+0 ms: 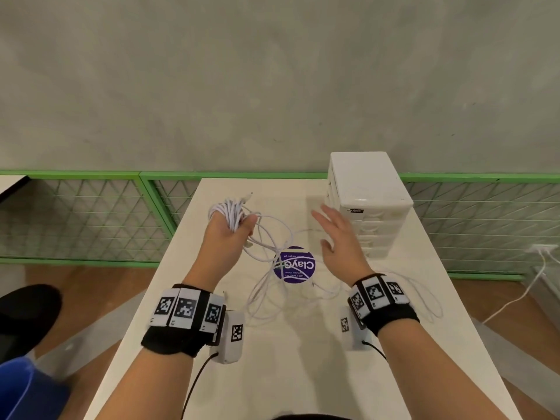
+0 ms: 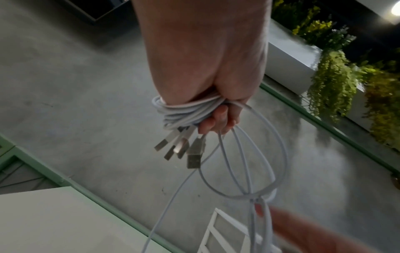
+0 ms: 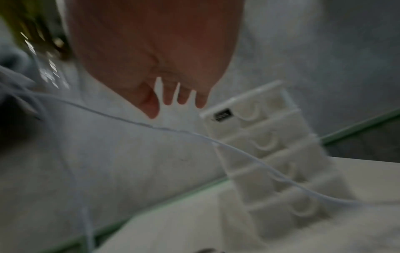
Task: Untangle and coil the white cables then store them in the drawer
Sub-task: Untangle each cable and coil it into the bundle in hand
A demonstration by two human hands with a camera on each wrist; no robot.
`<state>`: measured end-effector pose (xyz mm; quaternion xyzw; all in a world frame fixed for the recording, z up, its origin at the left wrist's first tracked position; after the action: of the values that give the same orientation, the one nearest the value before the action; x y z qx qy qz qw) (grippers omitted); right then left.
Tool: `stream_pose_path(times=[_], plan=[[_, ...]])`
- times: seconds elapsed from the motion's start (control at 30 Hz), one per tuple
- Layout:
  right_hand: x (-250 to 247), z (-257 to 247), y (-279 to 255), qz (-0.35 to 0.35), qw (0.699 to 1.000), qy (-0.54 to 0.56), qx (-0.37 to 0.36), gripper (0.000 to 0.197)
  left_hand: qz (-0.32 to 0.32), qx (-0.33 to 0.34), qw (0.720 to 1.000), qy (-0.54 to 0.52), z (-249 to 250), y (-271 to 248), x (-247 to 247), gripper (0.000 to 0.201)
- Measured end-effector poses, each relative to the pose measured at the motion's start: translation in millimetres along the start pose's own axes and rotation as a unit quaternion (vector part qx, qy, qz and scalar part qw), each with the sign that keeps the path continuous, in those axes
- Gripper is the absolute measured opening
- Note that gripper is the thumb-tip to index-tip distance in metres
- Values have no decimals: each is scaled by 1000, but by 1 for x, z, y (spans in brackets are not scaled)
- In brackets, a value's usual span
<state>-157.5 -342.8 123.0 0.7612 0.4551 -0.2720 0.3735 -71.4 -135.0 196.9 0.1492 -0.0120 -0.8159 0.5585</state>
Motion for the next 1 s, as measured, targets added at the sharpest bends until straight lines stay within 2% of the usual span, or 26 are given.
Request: stream_pose_path(times=[0.07, 0.13, 0.2, 0.27, 0.37, 0.5, 0.57, 0.63, 0.67, 0.7, 0.77, 0.8, 0.87, 0.93, 1.0], plan=[[-1, -30, 8, -73, 994, 54, -55, 63, -14, -2, 1000, -1, 1, 0, 4, 26], [4, -43, 10, -144, 982, 107, -53, 47, -17, 3, 1000, 4, 5, -1, 5, 26], [6, -43, 8, -152, 974, 169, -7, 34, -11, 9, 1000, 8, 6, 1, 3, 25], [6, -26, 5, -106, 973, 197, 56, 29, -2, 3, 1000, -2, 7, 2, -4, 23], [6, 18, -2, -38, 984, 116, 131, 26, 33, 0, 999, 2, 3, 3, -18, 25], [10, 61, -18, -34, 972, 40, 228, 29, 40, 3, 999, 3, 1, 2, -23, 26], [12, 77, -25, -58, 956, -16, 287, 33, 53, -5, 998, -15, -1, 2, -24, 25], [11, 80, -29, -130, 935, -94, 315, 36, 54, -3, 998, -21, -1, 1, -22, 25], [11, 77, -27, -147, 936, -120, 296, 39, 50, 2, 999, -19, -1, 1, -20, 26], [11, 67, -24, -144, 950, -109, 256, 44, 44, 7, 999, -17, -1, 0, -16, 27], [7, 32, -13, -115, 984, -15, 136, 59, 25, 16, 1000, -6, 1, -1, -7, 28], [5, 11, -6, -112, 990, 27, 75, 62, 17, 18, 1000, -2, 1, -1, -2, 28], [6, -23, 4, -121, 990, 70, -10, 54, 7, 22, 1000, 1, 1, -2, 4, 27], [10, -39, 9, -111, 988, 108, -12, 35, 2, 29, 1000, 5, 3, -2, 5, 27], [11, -37, 11, -81, 983, 159, 41, 27, 8, 27, 1000, -3, 3, -2, 1, 24]])
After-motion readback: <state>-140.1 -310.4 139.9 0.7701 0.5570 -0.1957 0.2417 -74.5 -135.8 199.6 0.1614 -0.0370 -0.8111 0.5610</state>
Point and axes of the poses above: each hand's wrist, its own y-axis towards the middle knuckle, its own x-axis out of the palm, z = x × y, the point moved 1 cm from there along y, towards the middle knuckle, and after that the axes turned 7 degrees about -y, right-handed, at the moved point
